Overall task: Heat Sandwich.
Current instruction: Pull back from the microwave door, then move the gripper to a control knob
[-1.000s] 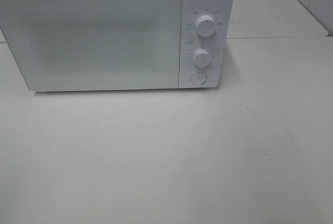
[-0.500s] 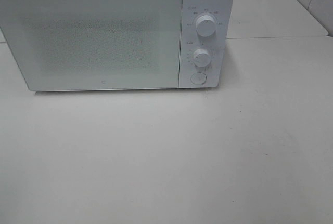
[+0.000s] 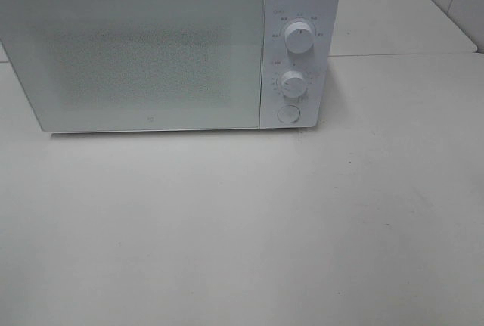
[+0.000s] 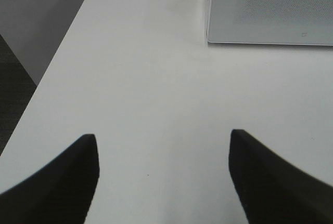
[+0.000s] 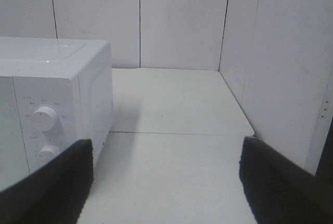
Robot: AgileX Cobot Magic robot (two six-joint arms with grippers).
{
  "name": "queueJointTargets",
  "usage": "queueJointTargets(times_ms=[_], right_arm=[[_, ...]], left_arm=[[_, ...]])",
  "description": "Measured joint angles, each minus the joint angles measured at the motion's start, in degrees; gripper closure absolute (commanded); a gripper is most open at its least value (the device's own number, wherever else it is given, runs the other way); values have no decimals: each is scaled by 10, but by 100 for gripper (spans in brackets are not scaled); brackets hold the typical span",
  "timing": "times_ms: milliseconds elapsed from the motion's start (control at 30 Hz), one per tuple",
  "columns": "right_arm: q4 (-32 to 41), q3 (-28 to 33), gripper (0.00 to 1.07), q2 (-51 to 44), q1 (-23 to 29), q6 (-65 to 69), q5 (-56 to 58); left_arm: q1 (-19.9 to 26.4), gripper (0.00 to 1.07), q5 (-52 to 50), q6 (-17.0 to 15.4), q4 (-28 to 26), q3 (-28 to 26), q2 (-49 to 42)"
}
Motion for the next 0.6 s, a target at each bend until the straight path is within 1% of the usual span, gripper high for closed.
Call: queueJointTargets(times_ms=[33, 100, 133, 267, 300, 367, 433, 467, 533, 600], right_arm=[[0, 0, 31, 0, 0, 0, 0], [0, 1, 31, 30, 0, 0, -27], [1, 1, 31, 65, 0, 0, -57], [2, 1, 31, 115, 0, 0, -97], [2, 1, 31, 148, 0, 0, -128], [2, 1, 31, 161, 0, -3, -142], [2, 1, 31, 192, 0, -6, -174], [2, 1, 31, 222, 0, -8, -211], [0, 1, 31, 233, 0, -8, -229], [-14, 1, 31, 271, 5, -7, -278]], left_arm=[[0, 39, 0, 0, 0, 0, 0], [0, 39, 0, 0, 0, 0, 0], [0, 39, 0, 0, 0, 0, 0], [0, 39, 0, 0, 0, 0, 0], [0, 39, 0, 0, 0, 0, 0], [0, 39, 0, 0, 0, 0, 0], [0, 39, 0, 0, 0, 0, 0], [0, 39, 0, 0, 0, 0, 0], [0, 39, 0, 0, 0, 0, 0], [0, 39, 0, 0, 0, 0, 0]])
